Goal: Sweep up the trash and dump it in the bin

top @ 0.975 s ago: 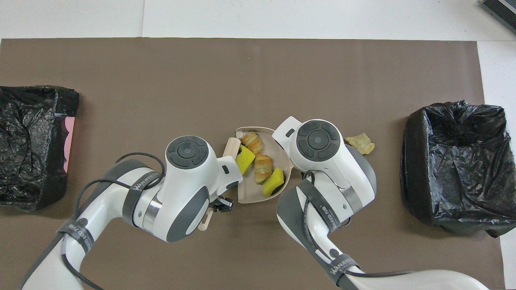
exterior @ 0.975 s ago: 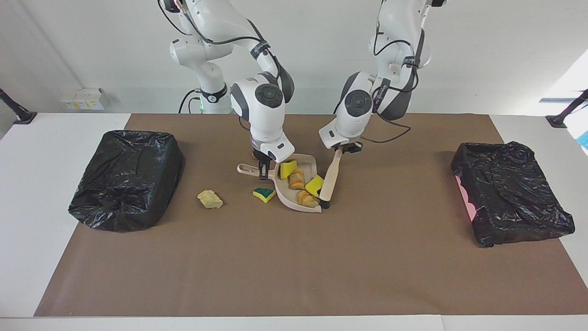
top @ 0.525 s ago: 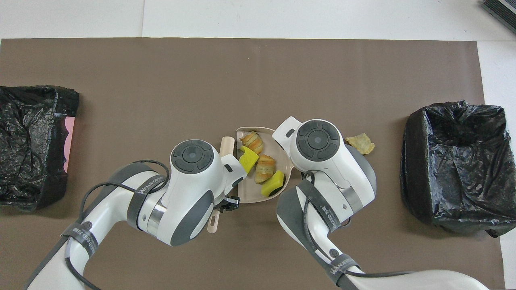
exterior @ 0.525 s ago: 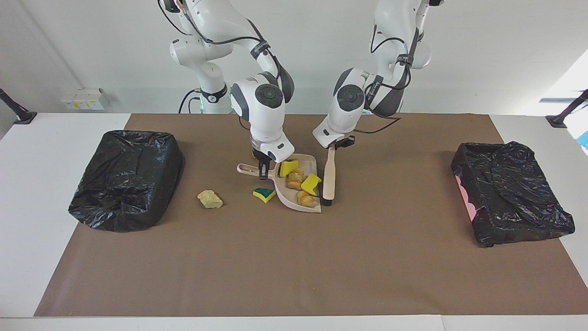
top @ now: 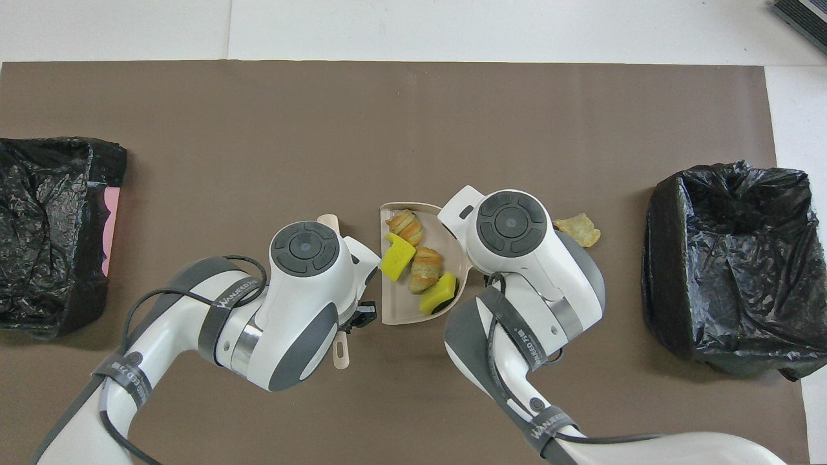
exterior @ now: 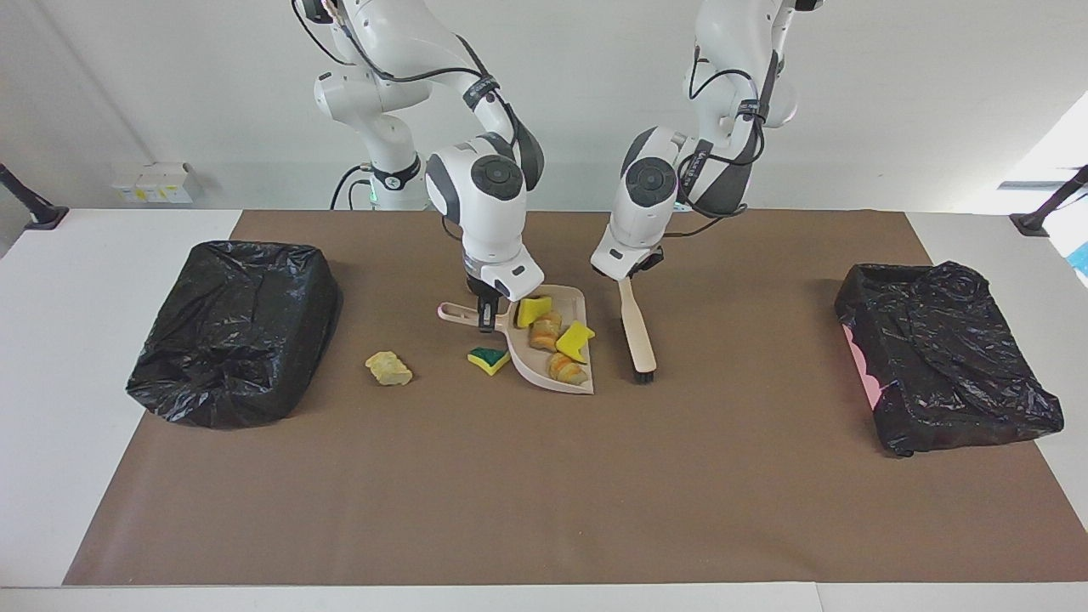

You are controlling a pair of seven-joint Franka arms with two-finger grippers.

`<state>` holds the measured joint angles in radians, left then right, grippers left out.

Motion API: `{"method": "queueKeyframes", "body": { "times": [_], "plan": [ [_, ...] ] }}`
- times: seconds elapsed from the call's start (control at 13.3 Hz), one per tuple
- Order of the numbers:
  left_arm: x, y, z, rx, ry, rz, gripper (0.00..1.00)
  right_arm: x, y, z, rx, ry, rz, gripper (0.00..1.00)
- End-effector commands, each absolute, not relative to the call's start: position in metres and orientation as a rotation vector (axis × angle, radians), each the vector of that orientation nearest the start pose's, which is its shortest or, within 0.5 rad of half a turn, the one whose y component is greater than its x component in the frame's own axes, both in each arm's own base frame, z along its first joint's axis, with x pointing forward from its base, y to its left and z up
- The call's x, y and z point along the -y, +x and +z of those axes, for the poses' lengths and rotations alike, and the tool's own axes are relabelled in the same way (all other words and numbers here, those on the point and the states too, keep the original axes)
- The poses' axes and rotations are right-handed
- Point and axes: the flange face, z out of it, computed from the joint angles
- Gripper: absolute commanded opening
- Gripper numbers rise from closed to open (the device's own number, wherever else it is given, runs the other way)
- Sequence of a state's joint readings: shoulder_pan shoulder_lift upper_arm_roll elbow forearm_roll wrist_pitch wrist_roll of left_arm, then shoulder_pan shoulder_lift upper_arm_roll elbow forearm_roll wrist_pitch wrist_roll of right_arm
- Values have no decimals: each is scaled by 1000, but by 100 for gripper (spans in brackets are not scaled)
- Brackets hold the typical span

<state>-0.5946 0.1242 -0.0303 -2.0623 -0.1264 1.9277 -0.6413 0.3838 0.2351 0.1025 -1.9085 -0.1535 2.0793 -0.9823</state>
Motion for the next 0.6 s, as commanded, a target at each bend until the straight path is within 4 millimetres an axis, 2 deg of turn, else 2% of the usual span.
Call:
{"method": "queueKeyframes", "body": {
  "times": [0.0,0.15,0.22,0.38,0.53],
  "plan": [
    [318,424,361,139,-3043,389,0,-258,544,392,2202,-2369,157,0],
    [320,414,355,135,-3080,319,0,-232,555,409,2156,-2407,154,0],
    [322,403,351,129,-3111,258,0,-221,559,422,2150,-2410,152,0],
    [330,372,345,111,-3129,206,0,-189,570,444,2145,-2406,161,0],
    [350,341,348,115,-3113,212,0,-158,578,456,2098,-2376,122,0]
  ]
}}
